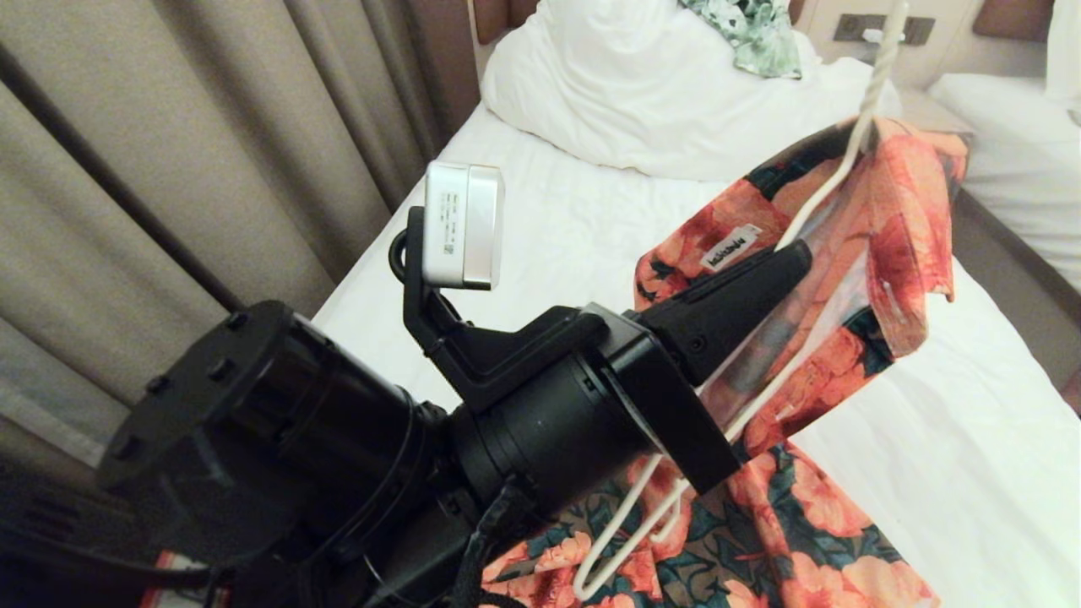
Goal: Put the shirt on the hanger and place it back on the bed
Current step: Hook the other side of the shirt onto the hanger
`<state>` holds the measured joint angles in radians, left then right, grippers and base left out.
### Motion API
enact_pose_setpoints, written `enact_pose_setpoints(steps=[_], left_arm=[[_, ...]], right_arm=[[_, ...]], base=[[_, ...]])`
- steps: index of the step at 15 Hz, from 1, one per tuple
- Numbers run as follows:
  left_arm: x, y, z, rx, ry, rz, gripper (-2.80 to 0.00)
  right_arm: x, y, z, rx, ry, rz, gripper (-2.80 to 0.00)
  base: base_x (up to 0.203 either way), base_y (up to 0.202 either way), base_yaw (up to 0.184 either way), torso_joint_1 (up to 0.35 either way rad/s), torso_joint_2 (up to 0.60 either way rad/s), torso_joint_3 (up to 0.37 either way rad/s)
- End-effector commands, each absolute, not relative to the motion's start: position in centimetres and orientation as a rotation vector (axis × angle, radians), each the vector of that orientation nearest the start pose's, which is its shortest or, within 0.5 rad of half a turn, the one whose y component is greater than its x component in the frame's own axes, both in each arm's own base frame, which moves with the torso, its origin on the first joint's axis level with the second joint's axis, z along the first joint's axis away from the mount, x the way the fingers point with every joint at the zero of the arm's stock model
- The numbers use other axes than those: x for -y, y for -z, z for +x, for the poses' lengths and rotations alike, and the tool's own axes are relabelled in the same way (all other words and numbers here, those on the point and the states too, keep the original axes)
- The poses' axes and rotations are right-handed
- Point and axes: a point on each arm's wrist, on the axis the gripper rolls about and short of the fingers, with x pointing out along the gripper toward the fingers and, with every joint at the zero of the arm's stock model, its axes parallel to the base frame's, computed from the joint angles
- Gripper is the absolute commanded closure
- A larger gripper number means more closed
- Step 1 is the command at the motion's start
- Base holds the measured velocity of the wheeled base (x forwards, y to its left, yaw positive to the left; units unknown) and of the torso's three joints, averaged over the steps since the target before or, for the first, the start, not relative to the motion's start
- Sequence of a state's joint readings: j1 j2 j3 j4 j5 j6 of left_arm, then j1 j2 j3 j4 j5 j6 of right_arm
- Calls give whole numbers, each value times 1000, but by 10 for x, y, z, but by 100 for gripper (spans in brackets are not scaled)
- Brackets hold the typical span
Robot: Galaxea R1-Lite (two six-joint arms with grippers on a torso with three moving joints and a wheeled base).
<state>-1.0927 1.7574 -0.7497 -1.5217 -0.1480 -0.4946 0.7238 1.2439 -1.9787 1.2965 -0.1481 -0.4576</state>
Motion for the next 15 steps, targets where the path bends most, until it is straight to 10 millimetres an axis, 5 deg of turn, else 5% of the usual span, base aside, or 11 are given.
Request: enact_pose_setpoints(steps=[1,9,10,15], left_arm=[[271,-233,131,158,1356,-666,0],[271,-219,131,42,1446,-673,0],[270,-221,130,46,1447,-676,0],[268,-221,128,43,1460,-670,0]], right_arm=[[-41,-403,51,-376,-672,-678,0],[-48,-399,66,-411,-654,-761,0],[-49,-399,68,-410,-650,-767,-280],[-70,-398,99,-408,-650,-758,-280]], base=[[0,0,0,0,0,0],[0,0,0,0,0,0],[0,0,0,0,0,0],[0,0,0,0,0,0]])
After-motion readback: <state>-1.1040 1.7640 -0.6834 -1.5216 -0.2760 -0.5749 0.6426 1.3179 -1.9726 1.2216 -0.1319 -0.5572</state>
